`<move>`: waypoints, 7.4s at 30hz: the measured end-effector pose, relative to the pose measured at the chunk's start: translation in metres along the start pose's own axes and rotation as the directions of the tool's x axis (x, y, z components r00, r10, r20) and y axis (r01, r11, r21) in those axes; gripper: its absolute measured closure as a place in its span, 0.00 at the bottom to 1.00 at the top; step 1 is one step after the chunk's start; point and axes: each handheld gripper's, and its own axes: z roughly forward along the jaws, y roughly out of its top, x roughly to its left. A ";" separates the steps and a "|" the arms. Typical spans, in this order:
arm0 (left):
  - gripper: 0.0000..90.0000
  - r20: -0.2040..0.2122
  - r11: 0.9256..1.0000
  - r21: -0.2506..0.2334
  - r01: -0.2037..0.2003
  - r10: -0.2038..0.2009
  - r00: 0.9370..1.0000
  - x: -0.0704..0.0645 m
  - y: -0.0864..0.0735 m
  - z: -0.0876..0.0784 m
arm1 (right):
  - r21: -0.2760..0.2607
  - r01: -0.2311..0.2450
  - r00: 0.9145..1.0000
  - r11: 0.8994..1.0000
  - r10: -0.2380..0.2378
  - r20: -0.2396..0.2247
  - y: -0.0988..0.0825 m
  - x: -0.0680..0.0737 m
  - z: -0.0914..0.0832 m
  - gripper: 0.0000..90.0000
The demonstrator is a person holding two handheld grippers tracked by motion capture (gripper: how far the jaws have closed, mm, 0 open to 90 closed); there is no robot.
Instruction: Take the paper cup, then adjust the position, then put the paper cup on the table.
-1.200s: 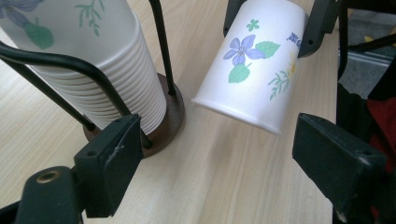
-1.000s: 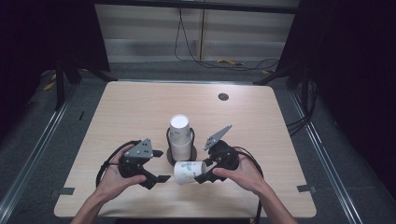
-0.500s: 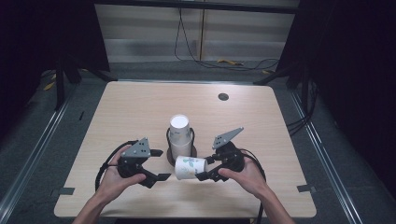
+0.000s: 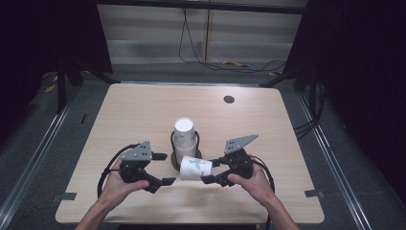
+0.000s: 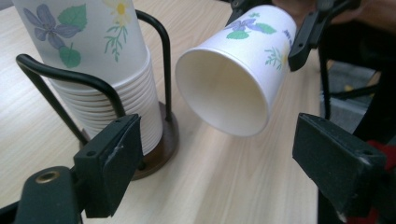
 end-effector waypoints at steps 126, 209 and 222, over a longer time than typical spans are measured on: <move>0.29 0.044 0.988 -0.140 0.070 -0.065 0.997 0.008 -0.007 -0.020 | -0.218 0.016 0.989 0.976 0.016 0.144 -0.025 0.009 -0.019 0.15; 0.29 -0.410 0.863 0.407 0.301 -0.123 0.904 0.102 0.006 -0.034 | -0.235 -0.049 0.969 0.971 0.103 0.225 -0.041 -0.005 -0.029 0.16; 0.29 -0.410 0.786 0.519 0.337 -0.117 0.904 0.106 0.007 -0.020 | -0.236 -0.049 0.970 0.971 0.103 0.221 -0.042 -0.005 -0.029 0.16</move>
